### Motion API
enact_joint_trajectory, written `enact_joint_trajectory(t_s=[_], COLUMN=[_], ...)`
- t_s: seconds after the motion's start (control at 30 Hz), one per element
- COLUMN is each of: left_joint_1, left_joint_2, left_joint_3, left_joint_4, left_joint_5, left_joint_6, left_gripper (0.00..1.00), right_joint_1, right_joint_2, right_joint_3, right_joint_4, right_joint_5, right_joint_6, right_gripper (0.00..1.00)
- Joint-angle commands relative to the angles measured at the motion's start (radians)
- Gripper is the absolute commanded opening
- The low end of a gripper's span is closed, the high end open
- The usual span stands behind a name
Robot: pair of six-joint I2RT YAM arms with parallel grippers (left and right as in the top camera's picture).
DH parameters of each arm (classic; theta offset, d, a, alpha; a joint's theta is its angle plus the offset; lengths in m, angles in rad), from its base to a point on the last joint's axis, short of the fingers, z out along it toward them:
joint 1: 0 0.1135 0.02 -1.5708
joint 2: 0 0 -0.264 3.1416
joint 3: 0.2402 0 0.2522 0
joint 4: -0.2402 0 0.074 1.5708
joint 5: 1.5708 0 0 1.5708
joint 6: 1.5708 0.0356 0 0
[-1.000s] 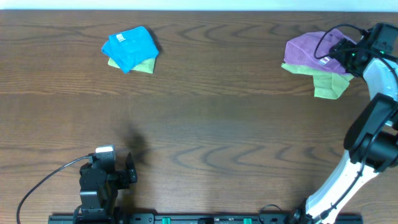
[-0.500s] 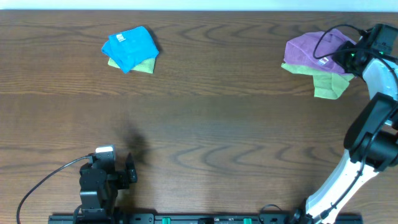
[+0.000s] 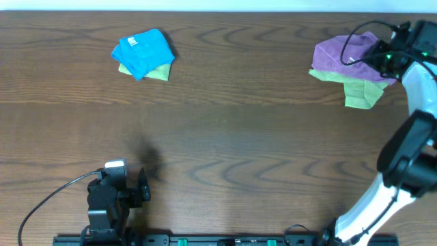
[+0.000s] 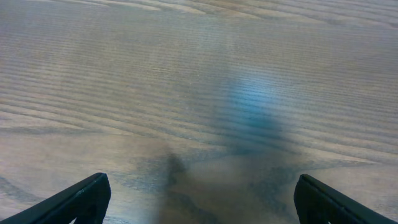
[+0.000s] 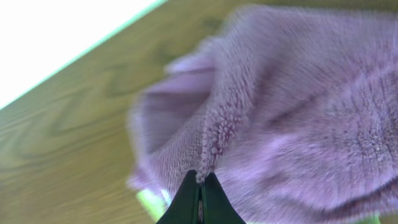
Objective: Fold the cloth
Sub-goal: 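Drag the purple cloth leftward to the table center and release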
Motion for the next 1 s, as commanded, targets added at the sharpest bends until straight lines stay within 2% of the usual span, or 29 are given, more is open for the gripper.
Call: enact_joint_trajectory(t_s=[0.0, 0.37, 0.97], left_joint_1=[-0.002, -0.002, -0.002], left_joint_2=[-0.006, -0.006, -0.006], left_joint_3=[-0.014, -0.014, -0.014], left_joint_4=[-0.014, -0.014, -0.014], left_joint_5=[-0.017, -0.017, -0.018], left_joint_6=[0.018, 0.018, 0.018], left_gripper=[0.96, 0.95, 0.95], right_joint_1=[0.046, 0.261, 0.698], right_joint_2=[-0.128, -0.34, -0.46], right_joint_3=[0.018, 0.018, 0.018], right_joint_4=[-0.05, -0.255, -0.365], right_joint_5=[-0.028, -0.027, -0.027], right_joint_6=[-0.077, -0.14, -0.135], right_gripper=[0.01, 0.01, 0.01])
